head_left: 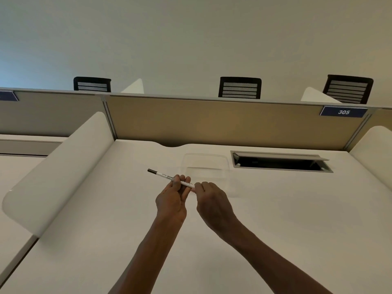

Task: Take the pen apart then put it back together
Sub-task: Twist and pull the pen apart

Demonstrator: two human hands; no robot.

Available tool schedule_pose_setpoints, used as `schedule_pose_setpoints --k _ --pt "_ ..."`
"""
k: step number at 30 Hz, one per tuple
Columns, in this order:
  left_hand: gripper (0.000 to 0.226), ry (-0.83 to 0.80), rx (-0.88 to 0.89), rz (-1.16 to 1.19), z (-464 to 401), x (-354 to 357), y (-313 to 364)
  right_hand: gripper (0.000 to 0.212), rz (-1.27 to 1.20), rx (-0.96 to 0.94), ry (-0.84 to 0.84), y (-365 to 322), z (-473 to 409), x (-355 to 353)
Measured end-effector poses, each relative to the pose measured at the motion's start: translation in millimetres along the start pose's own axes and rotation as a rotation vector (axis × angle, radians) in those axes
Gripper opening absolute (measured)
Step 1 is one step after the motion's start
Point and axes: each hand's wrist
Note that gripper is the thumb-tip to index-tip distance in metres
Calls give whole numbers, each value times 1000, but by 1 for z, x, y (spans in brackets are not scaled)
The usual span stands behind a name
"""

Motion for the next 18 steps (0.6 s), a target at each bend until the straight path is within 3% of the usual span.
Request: schedule_pose_setpoints --k 2,6,10,12,14,18 --pt "15 -20 4 9 -1 -2 0 25 -204 173 -154 -2 -4 -4" --pt "17 -83 15 -4 -6 -9 3 45 -970 802 -619 -2 -24 -21" --pt "17 -136 36 -23 -6 -10 5 47 -1311 1045 -932 5 -29 -27" --pt "17 -141 58 -23 -5 -10 4 42 -1407 1074 -927 4 -28 -25" --pt "18 -125 76 -27 -5 -9 2 37 -1365 1040 -814 0 -26 -21" --pt "18 -66 62 -8 -4 -5 0 36 -924 775 -483 -10 -20 -15"
Point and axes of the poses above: each hand's wrist, its own z-axis away from the middle knuckle, its own x-axis out of the palm, y = z × x, and after that the axes turned 11 degrees about x, right-handed
